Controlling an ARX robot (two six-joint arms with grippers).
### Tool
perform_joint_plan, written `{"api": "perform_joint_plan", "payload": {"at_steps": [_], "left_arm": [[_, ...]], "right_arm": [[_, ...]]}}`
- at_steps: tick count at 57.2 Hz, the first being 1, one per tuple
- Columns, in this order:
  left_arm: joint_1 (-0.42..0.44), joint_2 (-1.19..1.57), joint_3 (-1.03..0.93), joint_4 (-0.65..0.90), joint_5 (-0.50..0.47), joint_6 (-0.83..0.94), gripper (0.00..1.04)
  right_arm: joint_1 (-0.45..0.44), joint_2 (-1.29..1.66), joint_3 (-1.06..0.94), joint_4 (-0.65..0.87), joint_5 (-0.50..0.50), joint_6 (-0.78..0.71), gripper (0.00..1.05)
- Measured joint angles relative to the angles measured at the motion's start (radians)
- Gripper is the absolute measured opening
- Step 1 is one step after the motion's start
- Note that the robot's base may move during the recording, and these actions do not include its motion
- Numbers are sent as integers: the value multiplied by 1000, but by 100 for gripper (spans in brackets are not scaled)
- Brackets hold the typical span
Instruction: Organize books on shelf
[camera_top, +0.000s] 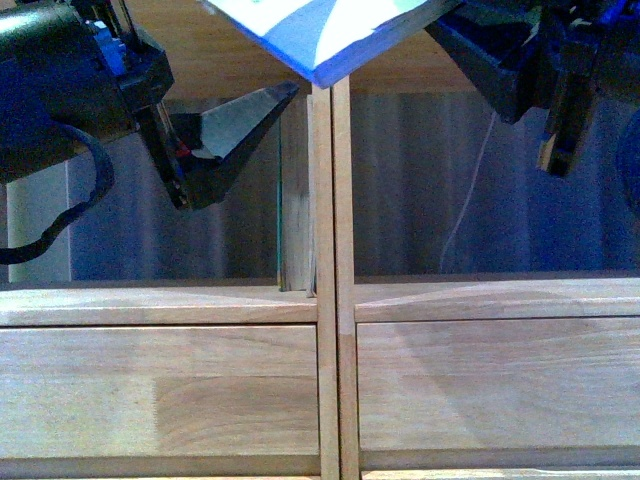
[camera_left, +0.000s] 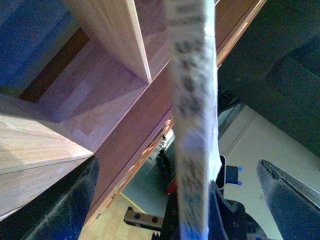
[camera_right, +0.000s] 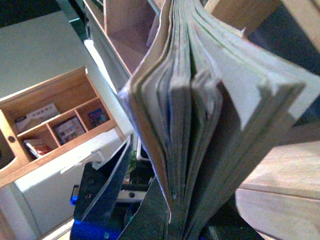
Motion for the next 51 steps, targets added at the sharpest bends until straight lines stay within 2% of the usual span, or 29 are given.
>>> {"api": "perform_joint_plan", "payload": {"at_steps": [9,19,24,29,31,46,51], "left_arm": [[8,-2,3,25,8,10,95],[28,-11,3,44,1,2,75],[43,-15,3,77,-5,-10,60],[48,-18,3,90,-9,-17,53],[50,-18,3,93,-10,-19,48],[52,-16,2,94,-5,-32,11],[52,-17,2,95,2,-35,7]], "right_arm": [[34,-11,-16,-8,-27,-12,7],[34,-12,-18,-3,-47,4,7],[29,-9,-25,14,-68,39,7],[27,-6,-26,16,-71,60,7],[27,-5,-27,16,-72,67,8],[6,-1,-29,15,-56,123,45],[-17,-2,-30,15,-49,146,57]]}}
